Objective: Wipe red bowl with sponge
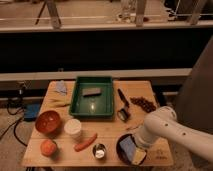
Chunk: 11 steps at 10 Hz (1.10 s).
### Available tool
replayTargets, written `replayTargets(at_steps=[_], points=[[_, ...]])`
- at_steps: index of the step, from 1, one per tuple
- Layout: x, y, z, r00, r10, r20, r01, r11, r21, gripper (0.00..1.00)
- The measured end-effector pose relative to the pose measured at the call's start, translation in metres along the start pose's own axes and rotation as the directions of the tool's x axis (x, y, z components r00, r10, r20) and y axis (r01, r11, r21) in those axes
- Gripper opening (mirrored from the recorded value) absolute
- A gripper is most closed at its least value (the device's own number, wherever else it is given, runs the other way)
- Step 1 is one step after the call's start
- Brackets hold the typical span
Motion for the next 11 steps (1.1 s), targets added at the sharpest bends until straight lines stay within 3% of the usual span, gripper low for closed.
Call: replayTargets(at_steps=[4,7,11], points=[[0.003,-0.002,0.012,1.000,0.000,-0.007,0.000,1.000,-0.011,0.58],[0.005,-0.002,0.018,1.000,-0.002,-0.018,0.002,1.000,-0.024,0.33],[0.007,-0.004,0.024,1.000,0.001,-0.027,-0.002,0.999,-0.033,0.25]])
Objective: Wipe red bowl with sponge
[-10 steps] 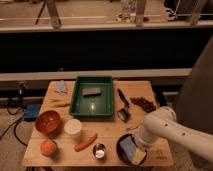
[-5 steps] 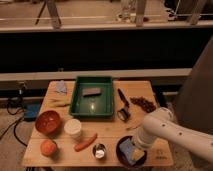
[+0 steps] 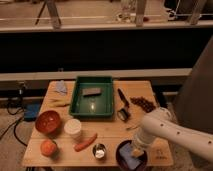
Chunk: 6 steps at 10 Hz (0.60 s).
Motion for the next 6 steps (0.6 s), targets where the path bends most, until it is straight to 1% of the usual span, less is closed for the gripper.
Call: replayTargets(at_steps=[1,2,3,4,6], points=[[0.0001,-0.0002,0.0007,1.000,0.002,-0.001,-0.002,1.000,-0.001,0.18],[0.0006,-0.0004,0.0015,1.000,0.009,-0.003,-0.009,1.000,-0.002,0.06],[0.0010,-0.0004,0.0020,1.000,0.020,-0.005,-0.020,1.000,-0.003,0.02],[0.0014,-0.0006,0.0009,1.000,0.026,-0.007,-0.026,1.000,-0.003,0.00],[0.0004,-0.0007,-0.0024,0.999,0.031,-0.003,-0.031,0.999,-0.004,0.00]])
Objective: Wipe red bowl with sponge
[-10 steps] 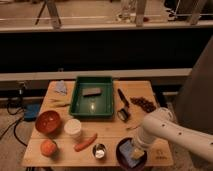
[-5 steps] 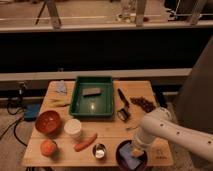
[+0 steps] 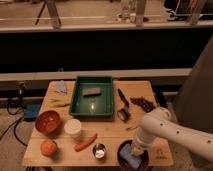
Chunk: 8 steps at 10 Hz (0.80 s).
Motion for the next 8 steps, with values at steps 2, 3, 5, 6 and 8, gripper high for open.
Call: replayTargets(at_steps=[2,3,5,6,8], points=[[-0.005,-0.002,-0.007,1.000,0.001,0.017,-0.001,1.000,0.006,0.00],[-0.010,-0.004,-0.016,0.999,0.002,0.034,-0.002,1.000,0.013,0.00],[-0.019,-0.007,-0.040,0.998,0.000,0.062,-0.002,1.000,0.031,0.00],[-0.023,-0.009,-0.054,0.997,-0.003,0.074,-0.001,0.999,0.044,0.00],[-0.031,-0.011,-0.087,0.996,-0.015,0.090,0.008,0.997,0.081,0.00]])
